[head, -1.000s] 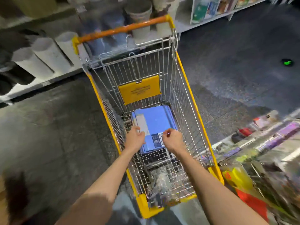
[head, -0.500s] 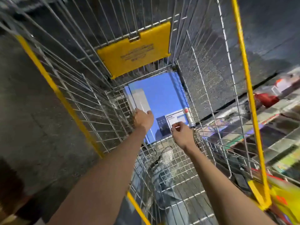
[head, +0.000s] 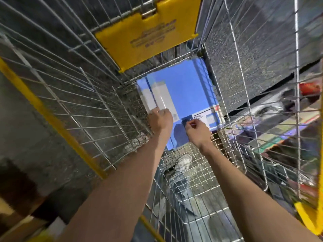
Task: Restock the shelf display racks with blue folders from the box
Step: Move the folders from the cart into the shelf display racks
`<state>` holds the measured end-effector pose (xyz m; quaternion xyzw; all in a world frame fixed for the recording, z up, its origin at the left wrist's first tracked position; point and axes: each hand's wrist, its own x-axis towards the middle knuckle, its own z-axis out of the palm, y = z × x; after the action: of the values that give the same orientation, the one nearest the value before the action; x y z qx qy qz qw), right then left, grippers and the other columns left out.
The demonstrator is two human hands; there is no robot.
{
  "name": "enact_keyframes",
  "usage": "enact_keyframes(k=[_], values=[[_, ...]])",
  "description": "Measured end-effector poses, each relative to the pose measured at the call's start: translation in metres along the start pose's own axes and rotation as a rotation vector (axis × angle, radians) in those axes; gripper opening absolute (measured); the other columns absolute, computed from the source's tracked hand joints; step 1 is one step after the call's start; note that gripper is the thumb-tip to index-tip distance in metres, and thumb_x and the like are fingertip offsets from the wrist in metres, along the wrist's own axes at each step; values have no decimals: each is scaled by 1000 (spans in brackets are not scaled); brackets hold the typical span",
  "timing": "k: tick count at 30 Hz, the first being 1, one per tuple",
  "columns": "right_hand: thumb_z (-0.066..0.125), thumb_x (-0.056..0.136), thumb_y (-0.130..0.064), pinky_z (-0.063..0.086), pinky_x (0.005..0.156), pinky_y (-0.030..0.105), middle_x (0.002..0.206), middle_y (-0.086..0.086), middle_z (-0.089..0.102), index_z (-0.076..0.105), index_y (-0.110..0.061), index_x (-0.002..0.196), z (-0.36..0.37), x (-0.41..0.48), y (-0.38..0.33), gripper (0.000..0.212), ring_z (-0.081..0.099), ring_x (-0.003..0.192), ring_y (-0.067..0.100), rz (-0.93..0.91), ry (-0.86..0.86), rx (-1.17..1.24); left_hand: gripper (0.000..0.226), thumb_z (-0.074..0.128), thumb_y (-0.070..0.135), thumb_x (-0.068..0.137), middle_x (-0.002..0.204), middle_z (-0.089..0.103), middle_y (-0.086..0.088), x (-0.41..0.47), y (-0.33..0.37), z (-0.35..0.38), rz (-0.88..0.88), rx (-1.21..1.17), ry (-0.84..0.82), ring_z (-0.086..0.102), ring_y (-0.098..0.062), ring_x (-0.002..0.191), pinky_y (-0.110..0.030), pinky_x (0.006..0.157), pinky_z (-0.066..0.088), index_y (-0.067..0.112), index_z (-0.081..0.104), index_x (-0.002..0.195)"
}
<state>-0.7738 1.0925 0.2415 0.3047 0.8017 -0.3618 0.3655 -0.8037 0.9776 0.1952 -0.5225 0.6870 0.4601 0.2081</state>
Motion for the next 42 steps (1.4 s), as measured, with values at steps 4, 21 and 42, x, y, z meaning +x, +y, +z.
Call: enact_keyframes(k=[4, 21, 42], values=[[59, 95, -20, 52, 91, 38, 100, 8, 71, 67, -7, 111, 0, 4, -14, 22, 64, 94, 25, -62, 67, 65, 51, 42, 37, 84, 112, 68, -22, -1, 12, -1, 76, -30, 40, 61, -40, 107, -39, 90, 50, 4, 72, 110], [77, 86, -32, 41, 106, 25, 139, 0, 58, 52, -12, 142, -36, 8, -35, 65, 53, 127, 13, -435, 191, -27, 54, 35, 36, 106, 133, 56, 11, -39, 40, 2, 15, -520, -175, 46, -2, 113, -28, 97, 27, 11, 81, 91], [80, 77, -23, 52, 95, 42, 129, 7, 61, 55, -8, 137, -14, 9, -43, 66, 60, 111, 21, -488, 242, -97, 49, 45, 43, 105, 144, 51, 0, 6, 50, -10, -139, -441, -136, 49, -22, 130, -42, 113, 38, 17, 49, 147]])
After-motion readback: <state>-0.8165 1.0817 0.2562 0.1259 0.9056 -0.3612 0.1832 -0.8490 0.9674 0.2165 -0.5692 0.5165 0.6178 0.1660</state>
